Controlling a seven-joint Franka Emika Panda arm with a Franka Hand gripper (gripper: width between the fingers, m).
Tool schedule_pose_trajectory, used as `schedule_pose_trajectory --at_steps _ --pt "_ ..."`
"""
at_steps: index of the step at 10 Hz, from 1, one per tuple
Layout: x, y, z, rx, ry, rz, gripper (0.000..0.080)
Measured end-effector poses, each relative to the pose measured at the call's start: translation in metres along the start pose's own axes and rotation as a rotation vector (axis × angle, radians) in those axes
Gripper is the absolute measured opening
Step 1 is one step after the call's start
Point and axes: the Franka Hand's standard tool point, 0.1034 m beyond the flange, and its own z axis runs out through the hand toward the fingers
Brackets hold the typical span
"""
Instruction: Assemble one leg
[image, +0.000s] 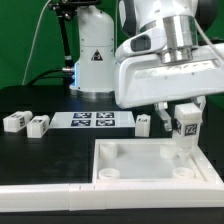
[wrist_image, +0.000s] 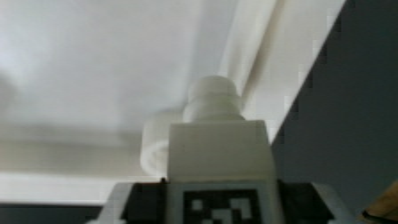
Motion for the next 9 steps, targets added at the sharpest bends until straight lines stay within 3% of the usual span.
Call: schedule_pose_trajectory --at_steps 1,6,9 --pt "0.007 0.006 0.001 -0.005 0.01 -0.034 0.0288" --pt "0.009 0.02 0.005 -0.011 0.006 -0.029 0.0288" --pt "0.014 0.021 0.021 -0.012 0.026 -0.023 0.0288"
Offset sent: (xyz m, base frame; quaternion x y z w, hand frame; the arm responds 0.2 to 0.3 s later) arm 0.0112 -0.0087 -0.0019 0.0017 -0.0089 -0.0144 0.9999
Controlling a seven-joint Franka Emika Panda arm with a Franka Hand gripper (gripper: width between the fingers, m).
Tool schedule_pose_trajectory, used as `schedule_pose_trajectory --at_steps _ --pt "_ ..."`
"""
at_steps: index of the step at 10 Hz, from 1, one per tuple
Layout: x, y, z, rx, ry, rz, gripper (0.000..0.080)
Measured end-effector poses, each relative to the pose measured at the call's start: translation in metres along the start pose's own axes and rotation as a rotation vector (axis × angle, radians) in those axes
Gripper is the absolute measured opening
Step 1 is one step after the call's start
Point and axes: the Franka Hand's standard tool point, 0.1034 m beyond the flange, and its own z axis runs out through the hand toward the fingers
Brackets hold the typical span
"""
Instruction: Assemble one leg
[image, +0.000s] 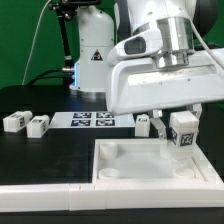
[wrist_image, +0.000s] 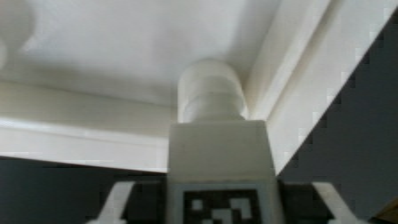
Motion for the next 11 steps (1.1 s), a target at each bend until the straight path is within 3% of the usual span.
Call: schedule_pose_trajectory --at_steps 2,9,10,11 --pt "0.004 0.001 0.011 0.0 0.016 0.004 0.0288" --pt "-0.004 -0.003 0.019 -0.006 0.056 0.003 0.0288" --pt "-0.004 -0.003 0.019 -0.006 0.056 0.003 0.036" --pt "-0.004 -0.003 0.019 -0.006 0.056 0.003 0.036"
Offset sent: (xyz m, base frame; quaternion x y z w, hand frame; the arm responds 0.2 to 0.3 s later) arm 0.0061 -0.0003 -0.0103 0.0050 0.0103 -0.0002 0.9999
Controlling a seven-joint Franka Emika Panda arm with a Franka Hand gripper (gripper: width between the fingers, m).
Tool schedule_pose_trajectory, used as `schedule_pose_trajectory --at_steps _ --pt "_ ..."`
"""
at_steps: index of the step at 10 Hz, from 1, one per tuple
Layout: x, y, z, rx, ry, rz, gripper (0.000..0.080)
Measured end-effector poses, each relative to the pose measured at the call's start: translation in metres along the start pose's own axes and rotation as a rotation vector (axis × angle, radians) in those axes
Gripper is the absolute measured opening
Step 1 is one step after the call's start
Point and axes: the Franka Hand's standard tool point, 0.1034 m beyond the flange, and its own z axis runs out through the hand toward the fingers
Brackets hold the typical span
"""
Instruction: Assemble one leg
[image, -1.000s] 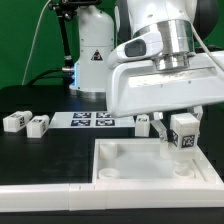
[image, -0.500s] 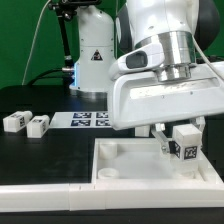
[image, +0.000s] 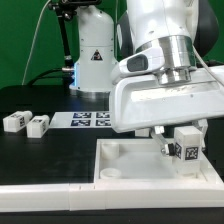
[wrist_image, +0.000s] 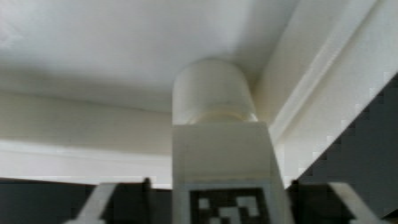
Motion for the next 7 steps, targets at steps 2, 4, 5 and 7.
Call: schedule_pose_trajectory --at_steps 2,4,5,7 --pt "0.0 0.0 0.0 0.0 0.0 0.0 0.063" --pt "0.0 0.0 0.0 0.0 0.0 0.0 0.0644" --pt "0.0 0.0 0.0 0.0 0.0 0.0 0.0648" --pt "0.0003 0.0 -0.0002 0.0 0.001 0.0 0.0649"
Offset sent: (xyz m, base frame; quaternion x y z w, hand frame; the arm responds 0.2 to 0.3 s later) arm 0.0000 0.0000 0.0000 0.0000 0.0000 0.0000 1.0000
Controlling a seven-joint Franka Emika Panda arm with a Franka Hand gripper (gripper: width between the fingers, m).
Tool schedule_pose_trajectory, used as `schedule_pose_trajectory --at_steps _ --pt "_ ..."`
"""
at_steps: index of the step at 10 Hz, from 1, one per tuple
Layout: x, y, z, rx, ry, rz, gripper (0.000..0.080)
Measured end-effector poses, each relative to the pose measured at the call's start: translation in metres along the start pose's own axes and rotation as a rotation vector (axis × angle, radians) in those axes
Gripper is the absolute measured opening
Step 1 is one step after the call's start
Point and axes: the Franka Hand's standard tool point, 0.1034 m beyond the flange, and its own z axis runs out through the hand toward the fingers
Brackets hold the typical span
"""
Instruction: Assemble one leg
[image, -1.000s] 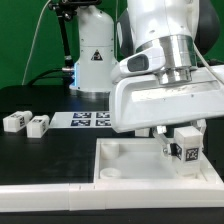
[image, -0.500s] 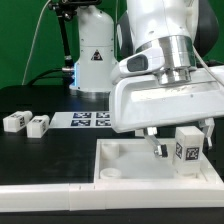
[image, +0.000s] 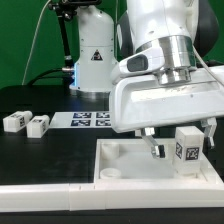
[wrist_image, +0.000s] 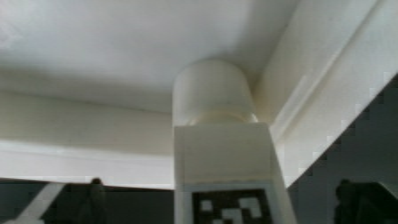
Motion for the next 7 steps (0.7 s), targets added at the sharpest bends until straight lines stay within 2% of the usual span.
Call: schedule_pose_trajectory --at_steps 3,5,6,7 --pt "0.014 0.0 -0.015 0.001 0.002 -0.003 0.0649" --pt "0.013 -0.001 -0.014 0.006 -0.019 -0.003 0.0649" --pt "0.01 -0.002 -0.013 0.011 -0.047 -0.001 0.0649" --pt "0.002 -0.009 -0.012 0.04 -0.185 0.0 0.0649"
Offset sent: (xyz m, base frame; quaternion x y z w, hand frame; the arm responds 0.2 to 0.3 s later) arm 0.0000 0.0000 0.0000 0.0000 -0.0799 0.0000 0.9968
